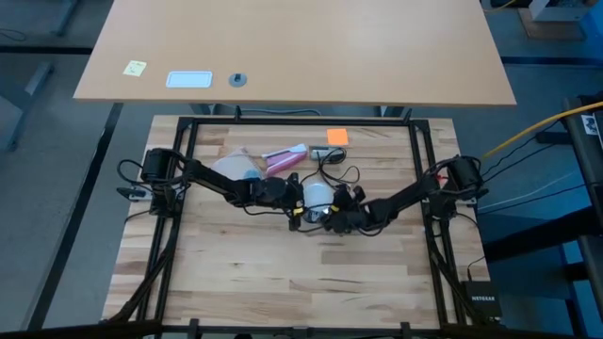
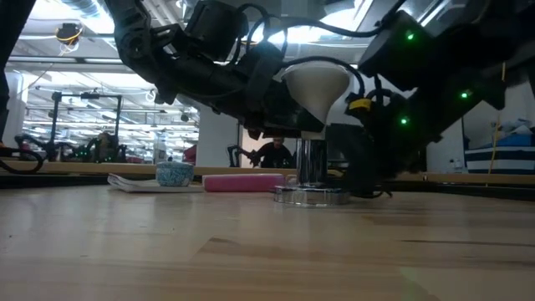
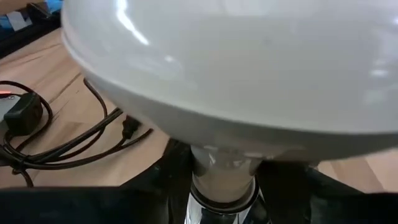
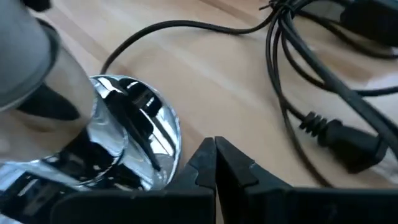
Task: Screw lightbulb
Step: Insert the white lightbulb into the silver desk lamp
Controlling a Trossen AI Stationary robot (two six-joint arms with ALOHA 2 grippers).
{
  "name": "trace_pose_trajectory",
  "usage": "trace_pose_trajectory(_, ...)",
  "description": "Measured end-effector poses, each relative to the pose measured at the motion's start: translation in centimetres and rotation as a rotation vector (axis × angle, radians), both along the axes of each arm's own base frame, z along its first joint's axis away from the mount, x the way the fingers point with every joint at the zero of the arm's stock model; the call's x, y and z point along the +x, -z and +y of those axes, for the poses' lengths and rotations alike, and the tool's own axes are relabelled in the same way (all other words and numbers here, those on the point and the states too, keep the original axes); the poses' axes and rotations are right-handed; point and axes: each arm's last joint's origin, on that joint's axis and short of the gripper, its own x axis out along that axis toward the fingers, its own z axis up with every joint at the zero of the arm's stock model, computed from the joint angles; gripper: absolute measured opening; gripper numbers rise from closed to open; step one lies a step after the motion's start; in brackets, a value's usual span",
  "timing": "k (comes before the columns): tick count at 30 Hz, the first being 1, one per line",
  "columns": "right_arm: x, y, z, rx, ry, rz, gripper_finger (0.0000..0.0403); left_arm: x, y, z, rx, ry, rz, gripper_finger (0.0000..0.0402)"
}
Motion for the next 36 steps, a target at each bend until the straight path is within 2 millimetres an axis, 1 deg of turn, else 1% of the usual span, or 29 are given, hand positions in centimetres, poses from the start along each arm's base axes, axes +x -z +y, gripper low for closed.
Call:
trace_pose_trajectory(4, 0.1, -0.2, -0.5, -0.033, -0.031, 0.035, 0.0001, 0.0, 0.0, 0.0, 0.000, -0.002, 0.001, 0.0150)
trace_pose_trajectory(9, -0.3, -1.6, -0.3, -0.032, -0.084, 0.055, 0.0001, 0.0, 0.0, 0.0, 0.002, -0.006, 0.000, 0.0150)
trace_pose_trajectory(16, -1.7, -4.7, 1.3, -0.011, -0.167, 0.021, 0.0001, 0.0, -0.1, 0.0, 0.001, -0.009, -0.009, 0.0150)
trace_pose_trajectory(21, -2.7, -6.4, 2.8, -0.008, -0.247, -0.004, 0.0001, 0.0, -0.2, -0.5, 0.004, -0.004, -0.020, 0.0150)
trace_pose_trajectory(26, -3.1, -6.7, 4.6, 0.061, -0.344, -0.029, 0.0001, 0.0, -0.2, -1.2, 0.000, 0.016, -0.024, 0.0150)
trace_pose_trajectory(30, -3.6, -6.4, 6.0, 0.116, -0.367, -0.034, 0.0001, 0.1, -0.3, -1.9, -0.012, 0.031, -0.027, 0.0150)
trace_pose_trajectory(36, -4.1, -6.4, 7.0, 0.112, -0.396, -0.035, 0.0001, 0.1, -0.4, -3.2, -0.022, 0.067, -0.033, 0.0150)
